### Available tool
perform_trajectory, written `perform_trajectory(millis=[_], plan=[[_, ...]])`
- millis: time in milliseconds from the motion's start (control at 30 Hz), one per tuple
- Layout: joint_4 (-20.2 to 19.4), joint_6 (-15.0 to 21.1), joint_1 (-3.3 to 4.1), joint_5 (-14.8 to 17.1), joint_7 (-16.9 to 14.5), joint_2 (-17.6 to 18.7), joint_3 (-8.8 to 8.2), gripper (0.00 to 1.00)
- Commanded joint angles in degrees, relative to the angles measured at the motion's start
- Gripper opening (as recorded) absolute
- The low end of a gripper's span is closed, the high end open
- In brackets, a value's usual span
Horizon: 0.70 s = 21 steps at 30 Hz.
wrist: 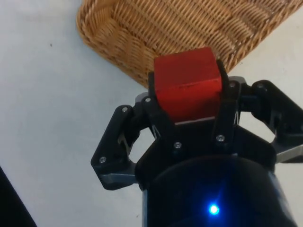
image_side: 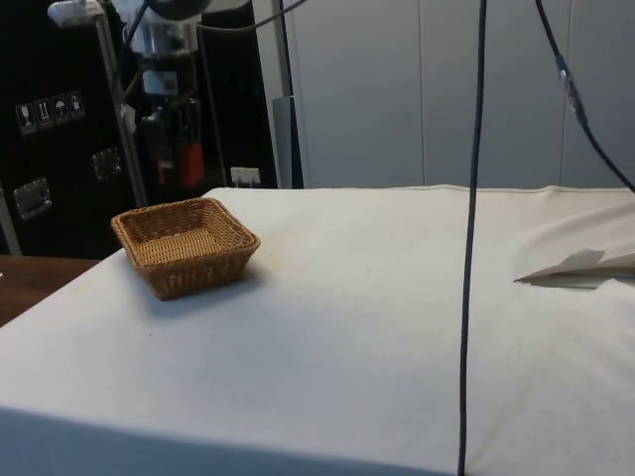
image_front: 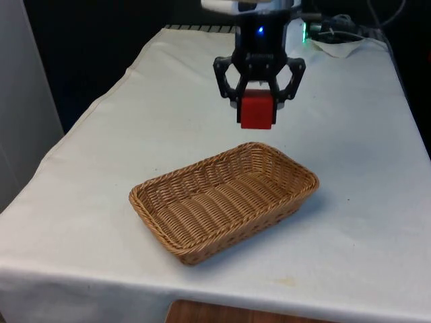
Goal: Pick up the cube and place it into the basket.
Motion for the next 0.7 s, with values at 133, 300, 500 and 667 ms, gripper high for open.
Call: perform_trajectory(millis=[133, 300, 500, 667], plan=[[2.86, -0.92, -1.09, 3.50, -2.69, 2.81, -0.11, 0.00], [4.64, -1.15, -1.43, 5.84, -4.41, 4.76, -0.74, 0.00], [6.42, -1.26, -1.83, 8.42, -6.30, 6.93, -1.32, 0.00], [7.68, -1.26, -2.18, 10.03, -7.62, 8.65, -1.78, 0.00]])
